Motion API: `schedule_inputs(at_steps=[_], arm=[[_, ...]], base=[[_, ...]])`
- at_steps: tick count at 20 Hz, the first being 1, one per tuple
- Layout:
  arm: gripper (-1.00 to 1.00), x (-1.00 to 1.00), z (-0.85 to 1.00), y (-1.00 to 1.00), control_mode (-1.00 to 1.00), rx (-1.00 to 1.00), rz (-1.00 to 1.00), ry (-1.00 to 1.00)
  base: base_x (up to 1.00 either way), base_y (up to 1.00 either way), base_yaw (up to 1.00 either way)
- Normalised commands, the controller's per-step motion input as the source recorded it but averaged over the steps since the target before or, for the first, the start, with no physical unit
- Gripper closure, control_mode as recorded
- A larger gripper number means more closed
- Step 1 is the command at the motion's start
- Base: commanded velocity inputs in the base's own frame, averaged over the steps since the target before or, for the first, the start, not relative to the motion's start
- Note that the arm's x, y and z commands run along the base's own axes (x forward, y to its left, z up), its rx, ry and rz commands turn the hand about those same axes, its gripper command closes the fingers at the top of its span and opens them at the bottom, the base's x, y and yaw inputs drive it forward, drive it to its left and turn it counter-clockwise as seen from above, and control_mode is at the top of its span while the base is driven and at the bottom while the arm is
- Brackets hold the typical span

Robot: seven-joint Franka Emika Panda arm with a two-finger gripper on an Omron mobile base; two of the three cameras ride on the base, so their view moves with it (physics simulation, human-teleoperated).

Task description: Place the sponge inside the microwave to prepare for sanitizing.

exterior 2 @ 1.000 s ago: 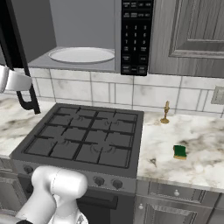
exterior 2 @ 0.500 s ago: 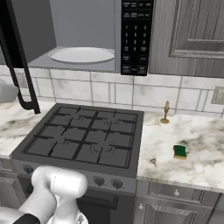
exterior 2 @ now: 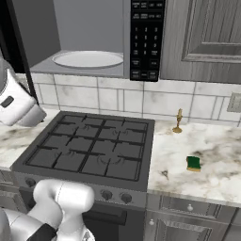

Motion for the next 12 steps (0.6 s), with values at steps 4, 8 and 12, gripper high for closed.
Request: schedule_inputs(at_steps=[4, 8, 12], arm=[[-1.00, 0.02, -0.02, -0.39, -1.00, 0.53, 0.17, 0.01], [-1.00, 0.41, -0.14, -0.08, -1.00, 0.41, 0.10, -0.05], [-1.00, 0.58, -0.14, 0.00, -1.00, 0.31, 0.05, -0.05]], base=[[0.00, 0.00, 0.00], [0.00, 0.00, 0.00], [0.00, 0.00, 0.00]])
